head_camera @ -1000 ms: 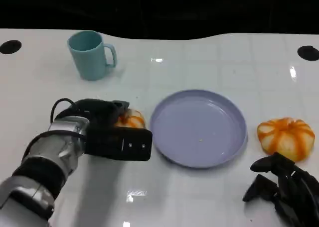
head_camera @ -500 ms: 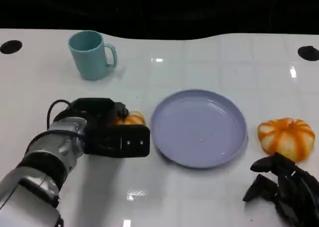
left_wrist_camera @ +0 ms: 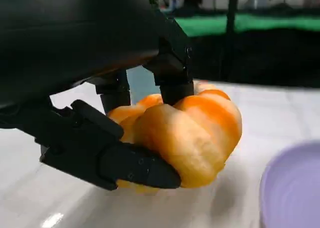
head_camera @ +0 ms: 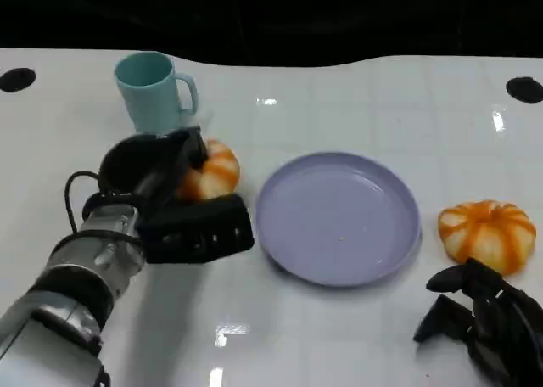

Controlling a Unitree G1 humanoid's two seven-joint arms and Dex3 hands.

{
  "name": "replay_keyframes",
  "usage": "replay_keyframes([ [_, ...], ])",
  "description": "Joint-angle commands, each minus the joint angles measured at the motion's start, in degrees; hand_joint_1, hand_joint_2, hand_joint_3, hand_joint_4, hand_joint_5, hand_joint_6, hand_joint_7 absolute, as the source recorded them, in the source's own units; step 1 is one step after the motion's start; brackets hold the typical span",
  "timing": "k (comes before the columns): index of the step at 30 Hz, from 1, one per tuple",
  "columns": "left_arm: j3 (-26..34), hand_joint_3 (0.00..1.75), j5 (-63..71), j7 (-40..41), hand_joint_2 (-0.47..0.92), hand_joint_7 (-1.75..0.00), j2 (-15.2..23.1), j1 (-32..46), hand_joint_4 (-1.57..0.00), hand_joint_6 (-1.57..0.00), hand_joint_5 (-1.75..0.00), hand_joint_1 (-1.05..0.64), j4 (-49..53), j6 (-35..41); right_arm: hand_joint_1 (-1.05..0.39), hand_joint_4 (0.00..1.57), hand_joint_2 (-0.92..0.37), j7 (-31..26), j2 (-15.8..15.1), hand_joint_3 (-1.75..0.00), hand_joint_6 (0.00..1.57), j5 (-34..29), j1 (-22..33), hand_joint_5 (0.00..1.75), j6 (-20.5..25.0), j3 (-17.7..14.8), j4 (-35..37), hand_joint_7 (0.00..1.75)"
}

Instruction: Grasp the bread from the table and place it into the plate.

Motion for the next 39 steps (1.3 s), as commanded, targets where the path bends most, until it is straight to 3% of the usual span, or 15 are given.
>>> replay_keyframes([
  [1, 1.8, 0.88, -1.7, 1.5, 0.68, -1.75, 0.4, -2.3, -0.84, -0.6, -1.75, -0.15, -1.4, -2.1, -0.53, 0.64, -0.92, 0.0, -0.8, -0.25, 0.6, 0.4, 0.3, 1.51, 0.7, -0.5, -0.1, 1.16],
  [6, 2.1, 0.95, -3.0, -0.3, 0.61, -1.75, -0.5, -4.0, -0.85, -0.63, -1.75, -0.16, -4.3, -7.3, -0.53, 0.64, -0.92, -0.1, -0.8, -0.25, 0.6, 0.3, 0.3, 1.51, 0.2, -0.5, -0.1, 1.16],
  [9, 1.1, 1.07, -2.2, -1.2, 0.53, -1.75, -0.8, -5.0, -0.86, -0.68, -1.75, -0.12, -5.9, -10.2, -0.52, 0.64, -0.92, 0.0, -0.9, -0.25, 0.6, 0.3, 0.4, 1.51, 0.3, -0.5, -0.2, 1.16],
  [13, 0.3, 1.09, -2.0, -3.9, 0.51, -1.75, -1.3, -6.0, -0.87, -0.66, -1.75, -0.11, -7.0, -12.8, -0.53, 0.64, -0.92, 0.0, -0.8, -0.26, 0.6, 0.3, 0.4, 1.51, 0.4, -0.4, -0.3, 1.16],
  [19, -0.8, 1.12, -2.6, -12.3, 0.55, -1.75, -3.0, -7.9, -0.86, -0.7, -1.75, -0.14, -7.8, -16.6, -0.54, 0.65, -0.92, -0.4, -0.8, -0.25, 0.61, -0.1, 0.9, 1.51, 0.3, -0.1, -1.1, 1.16],
  [23, -2.5, 1.2, -2.2, -19.5, 0.48, -1.75, -4.1, -9.8, -0.87, -0.72, -1.75, -0.13, -6.3, -19.8, -0.53, 0.63, -0.92, -0.1, -0.8, -0.26, 0.59, 0.3, 1.1, 1.51, 0.7, 0.0, -1.3, 1.15],
  [28, -4.9, 1.05, 0.3, -19.7, 0.51, -1.75, -5.3, -10.7, -0.86, -0.72, -1.75, -0.16, -4.6, -20.0, -0.52, 0.62, -0.92, -0.3, -0.8, -0.26, 0.59, 0.4, 1.3, 1.52, 1.2, 0.0, -1.7, 1.15],
  [34, -6.8, 1.03, 1.9, -19.8, 0.54, -1.75, -7.4, -11.6, -0.85, -0.7, -1.75, -0.17, -2.6, -17.4, -0.53, 0.63, -0.92, -0.4, -1.0, -0.26, 0.6, 0.1, 1.3, 1.52, 1.7, 0.0, -1.9, 1.17],
  [37, -7.7, 0.86, 2.9, -17.9, 0.62, -1.75, -8.3, -11.9, -0.83, -0.67, -1.75, -0.18, -2.0, -16.1, -0.53, 0.63, -0.92, -0.8, -0.7, -0.25, 0.6, -0.1, 1.4, 1.52, 1.3, 0.1, -2.1, 1.18],
  [39, -8.0, 0.7, 3.4, -17.0, 0.7, -1.62, -8.8, -12.0, -0.8, -0.65, -1.75, -0.2, -1.8, -15.2, -0.53, 0.64, -0.92, -0.8, -0.6, -0.25, 0.6, -0.1, 1.4, 1.51, 1.1, 0.1, -2.1, 1.18],
])
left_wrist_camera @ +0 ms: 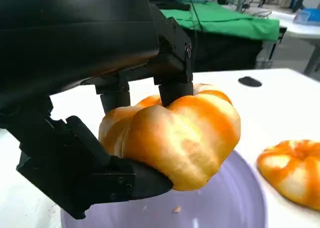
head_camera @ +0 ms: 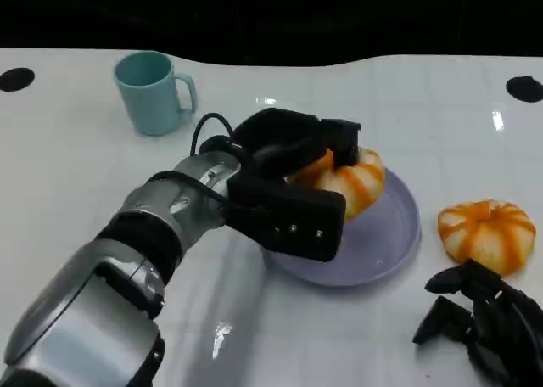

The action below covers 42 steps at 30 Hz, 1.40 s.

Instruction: Grasp the bread from the table and place it into the plate.

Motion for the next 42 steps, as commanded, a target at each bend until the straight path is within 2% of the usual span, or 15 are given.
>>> replay_keyframes([
  [1, -0.7, 0.65, 1.1, 2.6, 0.72, -1.58, -0.8, -1.9, -0.79, -0.65, -1.75, -0.21, 0.8, 1.7, -0.53, 0.64, -0.92, -0.4, -0.5, -0.25, 0.6, 0.0, 0.6, 1.51, -0.3, -0.3, -0.2, 1.18],
  [3, -0.6, 0.61, 0.8, 1.1, 0.74, -1.54, -1.1, -2.3, -0.78, -0.65, -1.75, -0.21, 0.9, 3.4, -0.53, 0.64, -0.92, -0.1, -0.6, -0.26, 0.59, 0.2, 0.5, 1.51, -0.2, -0.3, -0.1, 1.19],
  [4, -0.4, 0.48, 0.5, -0.1, 0.8, -1.2, -1.4, -2.6, -0.67, -0.66, -1.67, -0.24, 1.0, 4.6, -0.52, 0.64, -0.92, 0.1, -0.6, -0.26, 0.59, 0.3, 0.5, 1.51, -0.2, -0.3, 0.0, 1.19],
  [5, -0.8, 0.35, 0.8, -1.1, 0.86, -0.94, -1.4, -2.8, -0.61, -0.7, -1.63, -0.26, 1.0, 5.8, -0.52, 0.64, -0.92, -0.1, -0.5, -0.26, 0.59, 0.2, 0.5, 1.51, -0.1, -0.3, -0.2, 1.19],
  [6, -1.0, 0.3, 1.1, -1.8, 0.89, -0.5, -1.3, -2.9, -0.49, -0.55, -1.06, -0.38, 0.9, 6.7, -0.53, 0.64, -0.92, -0.3, -0.5, -0.26, 0.59, 0.2, 0.6, 1.51, 0.0, -0.3, -0.3, 1.2],
  [8, -1.4, 0.3, 1.3, -3.1, 0.92, -0.13, -1.3, -3.1, -0.49, -0.47, -0.49, -0.49, 0.8, 8.0, -0.53, 0.64, -0.92, -1.0, -0.4, -0.25, 0.59, -0.1, 0.7, 1.51, 0.1, -0.2, -0.7, 1.2],
  [9, -1.5, 0.31, 1.2, -3.5, 0.92, -0.07, -1.3, -3.1, -0.49, -0.45, -0.38, -0.52, 0.7, 8.3, -0.54, 0.64, -0.92, -1.1, -0.4, -0.25, 0.59, -0.2, 0.8, 1.51, 0.1, -0.2, -0.8, 1.2],
  [10, -2.0, 0.31, 1.6, -4.2, 0.92, -0.04, -1.3, -3.3, -0.49, -0.44, -0.33, -0.53, 0.6, 9.2, -0.54, 0.64, -0.92, -0.8, -0.4, -0.25, 0.59, 0.2, 0.7, 1.51, 0.5, -0.3, -0.8, 1.2],
  [11, -2.5, 0.42, 2.0, -4.7, 0.92, -0.02, -1.1, -3.4, -0.35, -0.32, -0.21, -0.71, 0.5, 9.8, -0.53, 0.64, -0.92, -0.6, -0.5, -0.25, 0.59, 0.4, 0.7, 1.51, 0.5, -0.3, -0.7, 1.2],
  [14, -3.6, 0.64, 3.0, -6.0, 0.92, 0.0, -0.9, -3.7, -0.16, -0.16, -0.08, -0.93, 0.2, 11.1, -0.53, 0.65, -0.92, -0.6, -0.6, -0.24, 0.59, 0.5, 0.7, 1.51, 0.9, -0.3, -1.0, 1.2],
  [18, -3.8, 0.76, 3.2, -7.4, 0.92, 0.0, -0.6, -3.7, -0.09, -0.11, -0.04, -1.03, 0.0, 11.6, -0.53, 0.65, -0.92, -0.7, -0.6, -0.24, 0.59, 0.2, 0.8, 1.51, 0.4, -0.2, -0.9, 1.21],
  [23, -3.0, 0.84, 2.0, -10.6, 0.92, 0.0, -0.3, -3.8, -0.07, -0.11, -0.03, -1.05, -0.2, 11.7, -0.54, 0.65, -0.92, -0.9, -0.6, -0.26, 0.58, -0.2, 0.9, 1.51, 0.1, -0.2, -1.0, 1.2],
  [37, -0.5, 0.79, -0.6, -12.8, 0.92, -0.02, 1.4, -2.8, -0.12, -0.16, -0.06, -1.04, -1.8, 10.2, -0.52, 0.63, -0.92, -0.3, -0.7, -0.27, 0.57, 0.1, 1.0, 1.53, 0.1, -0.1, -1.0, 1.22],
  [40, 9.7, 0.7, -12.8, -13.1, 0.92, -0.04, 4.5, 4.2, -0.22, -0.19, -0.12, -0.95, -6.1, 0.2, -0.53, 0.63, -0.92, -0.9, -0.7, -0.27, 0.57, -0.4, 1.2, 1.53, -0.2, 0.0, -1.3, 1.22],
  [42, 14.2, 0.66, -19.0, -16.0, 0.92, -0.05, 4.5, 7.3, -0.25, -0.21, -0.14, -0.92, -7.7, -2.5, -0.54, 0.63, -0.92, -1.3, -0.5, -0.27, 0.57, -0.6, 1.3, 1.53, -0.4, 0.0, -1.5, 1.22],
])
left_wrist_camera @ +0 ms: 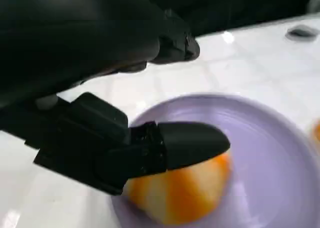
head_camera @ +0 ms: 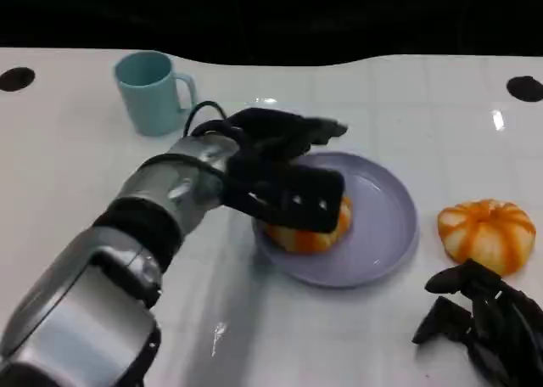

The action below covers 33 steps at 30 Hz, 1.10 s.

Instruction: Grasp the bread from the table and place it into the plate.

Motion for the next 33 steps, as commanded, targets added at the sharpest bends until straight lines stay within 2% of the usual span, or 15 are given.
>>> replay_keyframes([
  [1, 9.8, 0.62, -13.2, -5.3, 0.92, -0.05, 1.9, 6.9, -0.27, -0.24, -0.15, -0.91, -3.8, -6.4, -0.54, 0.64, -0.92, -0.9, -0.5, -0.26, 0.57, -0.4, 0.9, 1.53, -0.7, -0.2, -0.6, 1.22],
  [4, 15.3, 0.57, -22.3, -10.5, 0.92, -0.07, 0.6, 11.8, -0.33, -0.28, -0.2, -0.87, -8.1, -7.5, -0.54, 0.64, -0.92, -0.4, -0.4, -0.26, 0.58, 0.2, 0.7, 1.53, -0.4, -0.2, -0.5, 1.22],
  [6, 17.1, 0.52, -25.6, -12.7, 0.92, -0.08, 0.1, 13.9, -0.38, -0.32, -0.32, -0.82, -10.8, -6.8, -0.54, 0.63, -0.92, 0.0, -0.6, -0.26, 0.57, 0.3, 0.6, 1.53, -0.2, -0.1, -0.5, 1.22],
  [8, 19.2, 0.51, -30.0, -15.4, 0.92, -0.08, -0.6, 16.7, -0.39, -0.33, -0.36, -0.81, -14.2, -5.8, -0.54, 0.63, -0.92, 0.1, -0.6, -0.26, 0.57, 0.5, 0.5, 1.54, -0.1, -0.1, -0.4, 1.22],
  [10, 21.8, 0.51, -35.9, -18.7, 0.92, -0.1, -1.6, 20.8, -0.52, -0.42, -0.65, -0.67, -19.3, -3.7, -0.54, 0.63, -0.92, 0.1, -0.5, -0.25, 0.58, 0.5, 0.4, 1.54, -0.1, -0.2, -0.3, 1.22],
  [13, 24.4, 0.49, -43.3, -21.9, 0.92, -0.15, -3.0, 26.1, -0.57, -0.54, -0.86, -0.61, -27.5, 2.8, -0.54, 0.64, -0.92, 0.1, -0.5, -0.25, 0.58, 0.7, 0.4, 1.53, 0.5, -0.2, -0.6, 1.21],
  [17, 26.0, 0.46, -48.1, -22.0, 0.92, -0.18, -4.2, 31.3, -0.56, -0.61, -0.99, -0.58, -36.5, 10.6, -0.54, 0.64, -0.92, 0.1, -0.5, -0.25, 0.58, 0.8, 0.6, 1.53, 1.0, -0.1, -1.0, 1.2],
  [19, 27.3, 0.47, -51.7, -19.7, 0.92, -0.39, -5.3, 36.1, -0.71, -0.85, -1.2, -0.56, -43.8, 17.1, -0.54, 0.64, -0.92, 0.1, -0.5, -0.25, 0.58, 0.8, 0.7, 1.52, 1.5, 0.0, -1.3, 1.18],
  [20, 27.7, 0.47, -53.1, -18.5, 0.92, -0.59, -5.8, 38.8, -0.73, -0.86, -1.31, -0.55, -47.6, 19.9, -0.54, 0.63, -0.92, 0.2, -0.6, -0.24, 0.58, 0.8, 0.6, 1.52, 1.6, 0.0, -1.4, 1.18],
  [22, 28.0, 0.51, -54.4, -17.3, 0.92, -1.16, -6.7, 43.2, -0.69, -0.68, -1.61, -0.53, -52.7, 22.1, -0.55, 0.64, -0.92, 0.1, -0.6, -0.24, 0.59, 0.3, 0.5, 1.52, 0.9, 0.0, -1.2, 1.18],
  [23, 28.1, 0.51, -54.6, -17.1, 0.92, -1.29, -6.9, 44.3, -0.67, -0.64, -1.68, -0.53, -54.1, 22.7, -0.55, 0.64, -0.92, 0.0, -0.6, -0.24, 0.59, 0.2, 0.5, 1.52, 0.7, 0.1, -1.1, 1.18],
  [26, 28.2, 0.52, -54.6, -16.7, 0.92, -1.41, -7.2, 45.4, -0.66, -0.59, -1.74, -0.53, -56.1, 24.2, -0.55, 0.64, -0.92, 0.0, -0.5, -0.24, 0.59, 0.1, 0.5, 1.52, 0.6, 0.1, -1.1, 1.18],
  [27, 28.7, 0.52, -56.9, -17.2, 0.92, -1.42, -7.4, 47.9, -0.66, -0.59, -1.74, -0.52, -58.0, 26.4, -0.55, 0.64, -0.92, 0.2, -0.5, -0.24, 0.59, 0.3, 0.5, 1.52, 0.6, 0.1, -1.1, 1.18],
  [31, 30.7, 0.52, -65.1, -20.1, 0.92, -1.71, -6.4, 55.0, -0.72, -0.5, -1.75, -0.52, -63.3, 35.0, -0.54, 0.64, -0.92, 0.3, -0.4, -0.24, 0.59, 0.5, 0.7, 1.52, 1.2, 0.2, -1.6, 1.18],
  [33, 32.0, 0.49, -68.5, -20.3, 0.92, -1.74, -5.9, 56.9, -0.75, -0.51, -1.75, -0.52, -64.7, 38.9, -0.54, 0.64, -0.92, -0.1, -0.3, -0.24, 0.59, 0.2, 0.9, 1.52, 1.2, 0.3, -2.0, 1.18],
])
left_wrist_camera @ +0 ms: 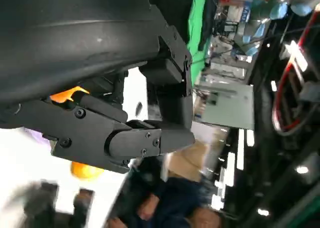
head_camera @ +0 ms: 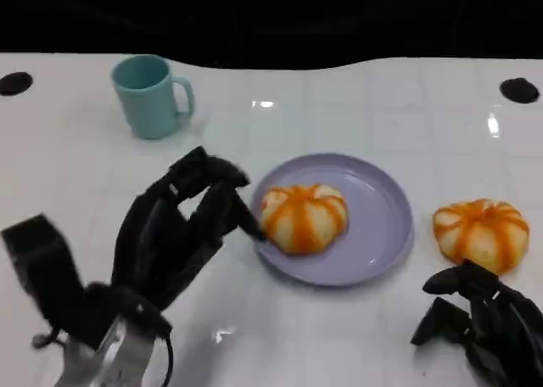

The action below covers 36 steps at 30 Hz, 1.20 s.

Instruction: Grasp the bread from the table and place it into the plate.

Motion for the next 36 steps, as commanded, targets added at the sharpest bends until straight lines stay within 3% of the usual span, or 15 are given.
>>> replay_keyframes([
  [1, 2.9, 0.47, -6.2, -1.0, 0.92, -1.74, 1.9, 4.6, -0.77, -0.52, -1.75, -0.51, -3.2, 7.6, -0.54, 0.64, -0.92, -0.5, -0.4, -0.25, 0.59, -0.1, 0.6, 1.52, 0.1, 0.1, -1.3, 1.18],
  [9, 3.5, 0.42, -8.6, -0.5, 0.92, -1.75, 2.2, 11.2, -0.83, -0.57, -1.75, -0.5, -8.1, 12.7, -0.55, 0.64, -0.92, -0.7, -0.4, -0.25, 0.59, -0.3, 0.8, 1.51, -0.4, 0.4, -1.4, 1.19],
  [14, 2.5, 0.39, -6.5, 0.1, 0.92, -1.75, 0.8, 14.6, -0.82, -0.57, -1.75, -0.51, -9.1, 10.8, -0.55, 0.64, -0.92, -1.2, -0.2, -0.24, 0.59, -0.2, 1.1, 1.52, 0.0, 0.5, -2.0, 1.19],
  [36, 1.8, 0.31, -3.2, -2.2, 0.92, -1.75, 1.0, 13.0, -0.82, -0.56, -1.75, -0.54, -4.6, 7.7, -0.55, 0.63, -0.92, -1.9, -1.0, -0.26, 0.57, -0.6, 2.4, 1.54, 0.0, 0.6, -3.6, 1.21],
])
